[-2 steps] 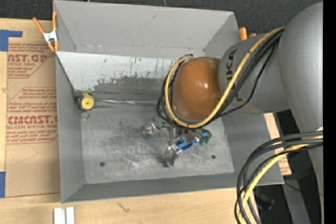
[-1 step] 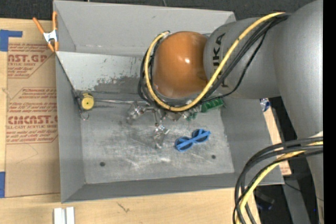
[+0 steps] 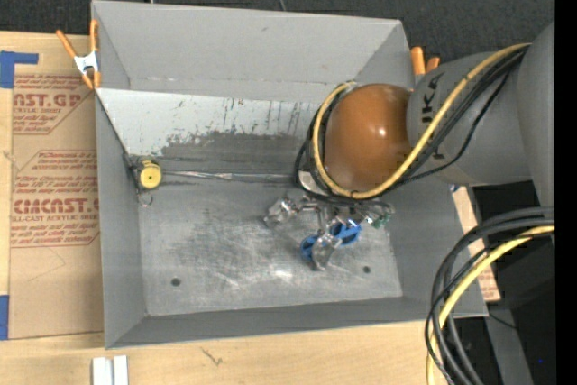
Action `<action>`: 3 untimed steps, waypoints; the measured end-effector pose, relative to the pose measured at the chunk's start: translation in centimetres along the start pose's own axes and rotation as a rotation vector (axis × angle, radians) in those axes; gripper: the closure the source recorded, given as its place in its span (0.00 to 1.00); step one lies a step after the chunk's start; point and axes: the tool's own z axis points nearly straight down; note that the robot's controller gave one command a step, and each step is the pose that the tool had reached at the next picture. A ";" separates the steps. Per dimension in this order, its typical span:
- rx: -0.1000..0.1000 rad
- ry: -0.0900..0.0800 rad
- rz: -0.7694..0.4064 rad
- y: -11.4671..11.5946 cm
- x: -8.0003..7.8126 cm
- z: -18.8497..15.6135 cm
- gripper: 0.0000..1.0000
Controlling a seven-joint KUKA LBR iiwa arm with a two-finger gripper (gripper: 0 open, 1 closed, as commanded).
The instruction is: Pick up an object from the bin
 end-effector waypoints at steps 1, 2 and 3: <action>-0.001 0.011 0.001 -3.6 4.1 -0.5 0.00; -0.002 0.008 -0.002 -3.5 3.8 -0.6 1.00; 0.004 0.006 -0.012 -4.6 4.5 -14.3 1.00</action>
Offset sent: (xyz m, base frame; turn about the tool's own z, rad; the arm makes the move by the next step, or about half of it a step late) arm -0.0061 -0.0533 0.0044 -0.0033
